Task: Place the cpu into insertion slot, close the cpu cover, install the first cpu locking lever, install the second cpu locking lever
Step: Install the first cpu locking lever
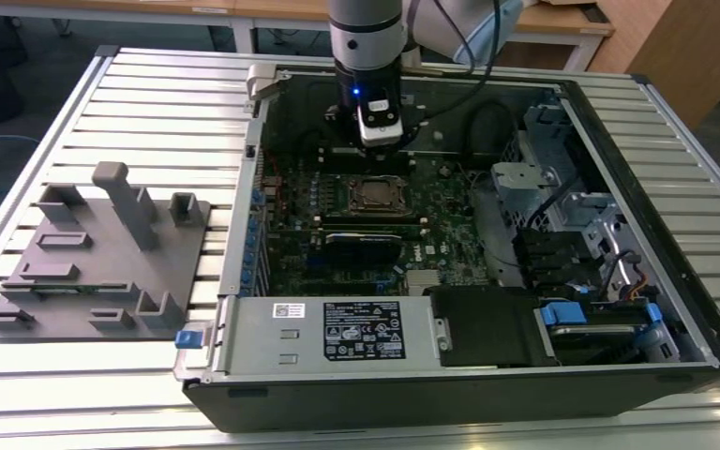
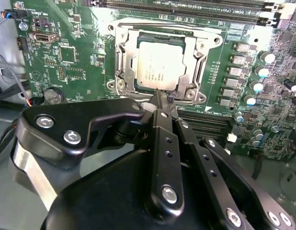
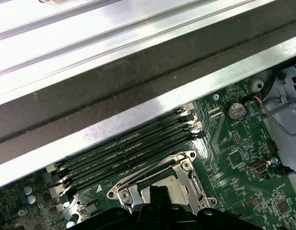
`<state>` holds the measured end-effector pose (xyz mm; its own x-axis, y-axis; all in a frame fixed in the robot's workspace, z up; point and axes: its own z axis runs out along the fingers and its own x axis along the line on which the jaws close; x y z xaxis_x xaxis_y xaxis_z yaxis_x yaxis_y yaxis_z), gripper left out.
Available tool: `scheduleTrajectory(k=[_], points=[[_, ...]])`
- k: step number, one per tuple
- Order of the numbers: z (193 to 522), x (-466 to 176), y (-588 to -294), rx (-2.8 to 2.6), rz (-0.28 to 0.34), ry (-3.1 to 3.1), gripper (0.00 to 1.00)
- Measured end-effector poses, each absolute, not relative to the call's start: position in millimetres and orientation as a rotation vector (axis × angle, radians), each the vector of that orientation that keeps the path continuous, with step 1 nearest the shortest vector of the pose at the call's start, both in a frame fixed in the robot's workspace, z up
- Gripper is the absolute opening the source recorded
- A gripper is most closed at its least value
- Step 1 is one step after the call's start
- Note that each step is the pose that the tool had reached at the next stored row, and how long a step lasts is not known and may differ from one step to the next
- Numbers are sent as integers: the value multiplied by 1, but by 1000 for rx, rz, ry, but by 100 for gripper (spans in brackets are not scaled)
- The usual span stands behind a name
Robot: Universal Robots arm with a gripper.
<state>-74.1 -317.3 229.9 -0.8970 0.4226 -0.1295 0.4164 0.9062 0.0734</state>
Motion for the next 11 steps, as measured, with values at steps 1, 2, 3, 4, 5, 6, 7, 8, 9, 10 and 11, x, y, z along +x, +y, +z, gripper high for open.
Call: scheduleTrajectory(k=[1, 2, 3, 4, 5, 6, 7, 8, 9, 10, 11], points=[[230, -74, -317, 649, 64, 2933, 10], [230, -74, -317, 651, 61, 2942, 10], [229, -74, -317, 653, 58, 2951, 10], [229, -74, -317, 656, 55, 2962, 10], [229, -74, -317, 659, 50, 2975, 10], [229, -74, -317, 662, 46, 2990, 10], [228, -74, -317, 666, 40, 3006, 10], [228, -74, -317, 669, 34, 3022, 10], [228, -74, -317, 672, 30, 3033, 10], [228, -74, -317, 672, 30, 3034, 10], [228, -74, -317, 672, 30, 3034, 10]])
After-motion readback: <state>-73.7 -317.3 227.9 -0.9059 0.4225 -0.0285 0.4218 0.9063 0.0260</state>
